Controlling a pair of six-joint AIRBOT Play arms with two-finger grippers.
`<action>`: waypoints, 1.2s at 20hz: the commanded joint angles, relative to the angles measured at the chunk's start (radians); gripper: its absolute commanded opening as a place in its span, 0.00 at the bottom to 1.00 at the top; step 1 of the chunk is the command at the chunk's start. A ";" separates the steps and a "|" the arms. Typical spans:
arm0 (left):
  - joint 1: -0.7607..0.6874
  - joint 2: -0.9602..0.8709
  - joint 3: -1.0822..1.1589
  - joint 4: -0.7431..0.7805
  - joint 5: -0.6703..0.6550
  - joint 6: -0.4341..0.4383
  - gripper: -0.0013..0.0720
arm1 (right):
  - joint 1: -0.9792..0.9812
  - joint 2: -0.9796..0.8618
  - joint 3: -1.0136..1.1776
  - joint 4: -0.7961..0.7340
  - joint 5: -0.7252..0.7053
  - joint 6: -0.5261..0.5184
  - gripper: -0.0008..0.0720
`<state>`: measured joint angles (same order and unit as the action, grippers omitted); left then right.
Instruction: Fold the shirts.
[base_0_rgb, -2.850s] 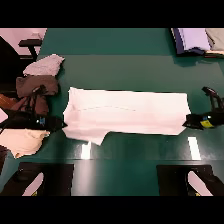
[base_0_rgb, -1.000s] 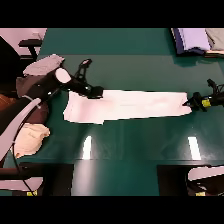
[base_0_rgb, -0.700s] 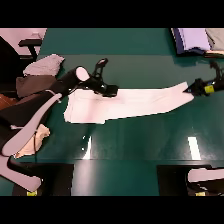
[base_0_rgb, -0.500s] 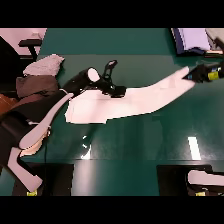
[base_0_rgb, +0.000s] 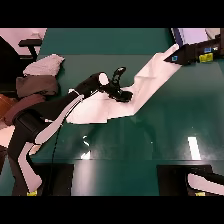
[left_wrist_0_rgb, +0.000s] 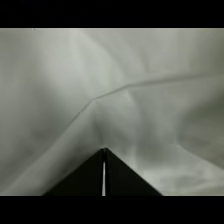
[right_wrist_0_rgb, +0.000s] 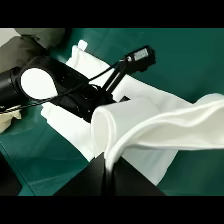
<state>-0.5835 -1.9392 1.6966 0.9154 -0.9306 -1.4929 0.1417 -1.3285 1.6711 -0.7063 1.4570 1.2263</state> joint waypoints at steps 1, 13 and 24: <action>0.041 0.017 0.065 0.084 -0.104 -0.003 0.05 | 0.071 0.006 0.018 0.008 -0.038 0.006 0.03; 0.562 0.581 0.130 0.291 -0.225 0.009 0.05 | 0.650 -0.313 0.060 0.098 -0.510 -0.051 0.06; 0.629 0.648 0.129 0.263 -0.324 0.009 0.05 | 0.491 -0.482 0.095 -0.010 -0.201 -0.011 0.50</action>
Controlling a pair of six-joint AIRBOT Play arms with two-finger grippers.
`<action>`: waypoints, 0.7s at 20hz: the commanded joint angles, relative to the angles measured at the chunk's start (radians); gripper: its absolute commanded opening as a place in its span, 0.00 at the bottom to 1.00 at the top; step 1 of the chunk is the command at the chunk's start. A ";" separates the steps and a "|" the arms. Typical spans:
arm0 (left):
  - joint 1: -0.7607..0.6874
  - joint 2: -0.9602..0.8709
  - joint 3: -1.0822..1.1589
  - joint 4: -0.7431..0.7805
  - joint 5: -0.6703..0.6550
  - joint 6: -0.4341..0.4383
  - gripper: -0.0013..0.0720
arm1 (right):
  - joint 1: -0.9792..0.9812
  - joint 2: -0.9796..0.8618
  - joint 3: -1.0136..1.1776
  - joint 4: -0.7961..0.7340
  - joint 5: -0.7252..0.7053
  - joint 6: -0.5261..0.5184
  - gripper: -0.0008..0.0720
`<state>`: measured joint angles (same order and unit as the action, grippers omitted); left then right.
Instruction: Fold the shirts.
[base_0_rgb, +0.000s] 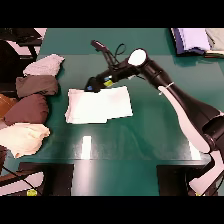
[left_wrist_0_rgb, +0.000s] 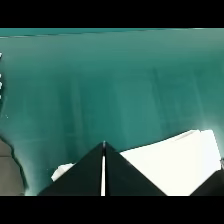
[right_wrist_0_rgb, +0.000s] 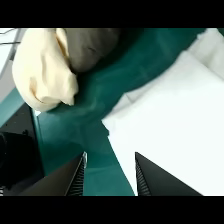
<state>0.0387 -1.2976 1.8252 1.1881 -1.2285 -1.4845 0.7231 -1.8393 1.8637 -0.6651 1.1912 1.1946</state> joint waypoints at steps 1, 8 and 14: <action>0.006 0.006 0.001 -0.010 -0.033 0.000 0.05 | -0.140 0.058 -0.163 -0.065 0.068 0.033 0.50; -0.013 0.006 0.000 -0.009 -0.040 0.000 0.05 | -0.467 0.256 -0.612 -0.121 -0.045 0.105 0.67; -0.133 0.005 0.000 0.010 0.017 0.001 0.05 | -0.437 0.116 -0.628 0.097 -0.070 0.056 0.83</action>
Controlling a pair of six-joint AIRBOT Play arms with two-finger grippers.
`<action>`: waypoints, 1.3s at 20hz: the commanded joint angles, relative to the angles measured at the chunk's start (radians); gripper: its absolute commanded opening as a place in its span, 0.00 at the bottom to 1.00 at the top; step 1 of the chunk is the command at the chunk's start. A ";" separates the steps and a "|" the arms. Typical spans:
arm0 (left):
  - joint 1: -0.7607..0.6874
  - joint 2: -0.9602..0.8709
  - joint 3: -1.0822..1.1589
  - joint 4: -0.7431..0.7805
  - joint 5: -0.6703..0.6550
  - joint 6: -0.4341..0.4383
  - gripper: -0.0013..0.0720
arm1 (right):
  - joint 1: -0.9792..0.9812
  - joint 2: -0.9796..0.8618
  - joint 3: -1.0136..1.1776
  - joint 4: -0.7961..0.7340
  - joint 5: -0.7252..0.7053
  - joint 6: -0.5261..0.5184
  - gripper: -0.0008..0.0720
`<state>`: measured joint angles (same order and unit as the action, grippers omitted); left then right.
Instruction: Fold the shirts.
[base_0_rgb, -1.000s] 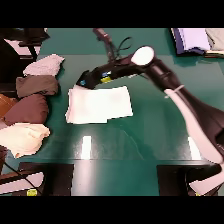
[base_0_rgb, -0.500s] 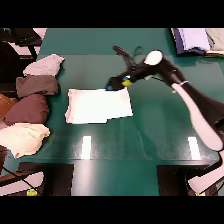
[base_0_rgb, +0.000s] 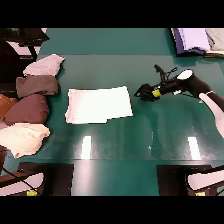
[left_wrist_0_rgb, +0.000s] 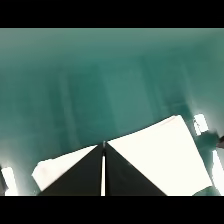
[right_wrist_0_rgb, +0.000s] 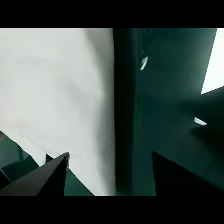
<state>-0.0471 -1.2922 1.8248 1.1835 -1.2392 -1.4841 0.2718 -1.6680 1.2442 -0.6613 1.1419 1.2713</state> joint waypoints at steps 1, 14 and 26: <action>-0.064 0.000 0.000 0.019 0.027 0.001 0.05 | 0.046 -0.089 0.021 0.093 -0.023 -0.021 0.83; -0.084 0.000 0.000 0.017 -0.034 -0.005 0.05 | 0.194 -0.245 0.354 0.075 -0.045 0.003 0.03; -0.084 0.000 0.000 0.017 -0.044 -0.005 0.05 | -0.663 0.407 -0.058 -0.252 -0.143 0.057 0.03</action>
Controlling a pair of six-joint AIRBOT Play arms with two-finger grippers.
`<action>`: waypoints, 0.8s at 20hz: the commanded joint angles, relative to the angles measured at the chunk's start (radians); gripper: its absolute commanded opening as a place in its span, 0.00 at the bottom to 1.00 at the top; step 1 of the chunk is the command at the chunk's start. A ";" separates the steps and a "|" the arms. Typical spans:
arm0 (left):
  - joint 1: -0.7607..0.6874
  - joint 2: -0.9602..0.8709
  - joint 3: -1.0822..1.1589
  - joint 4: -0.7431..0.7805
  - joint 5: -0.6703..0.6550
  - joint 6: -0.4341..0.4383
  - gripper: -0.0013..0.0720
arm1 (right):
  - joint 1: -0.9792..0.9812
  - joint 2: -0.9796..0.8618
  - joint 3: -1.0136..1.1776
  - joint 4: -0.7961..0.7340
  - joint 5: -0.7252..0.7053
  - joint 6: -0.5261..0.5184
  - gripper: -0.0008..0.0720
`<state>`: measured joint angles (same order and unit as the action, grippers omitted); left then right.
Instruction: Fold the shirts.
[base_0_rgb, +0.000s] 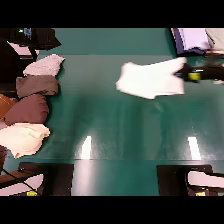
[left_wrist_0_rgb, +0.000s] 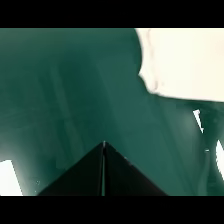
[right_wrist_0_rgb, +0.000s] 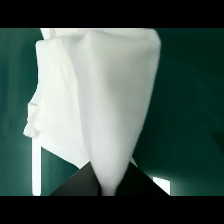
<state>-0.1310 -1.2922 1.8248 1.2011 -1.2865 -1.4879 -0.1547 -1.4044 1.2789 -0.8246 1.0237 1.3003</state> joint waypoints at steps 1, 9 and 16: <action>0.000 0.000 0.000 -0.001 0.010 -0.006 0.05 | -0.333 0.182 -0.123 -0.096 -0.026 0.027 0.03; 0.000 0.000 0.000 -0.004 0.052 -0.009 0.05 | -0.706 0.205 -0.240 -0.097 0.027 0.014 0.03; 0.000 0.000 0.000 -0.004 0.044 -0.005 0.05 | -0.729 0.232 -0.237 -0.437 0.129 0.041 0.99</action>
<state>-0.1310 -1.2922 1.8248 1.1973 -1.2404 -1.4960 -0.8520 -1.1851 1.0431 -1.0958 1.1053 1.3155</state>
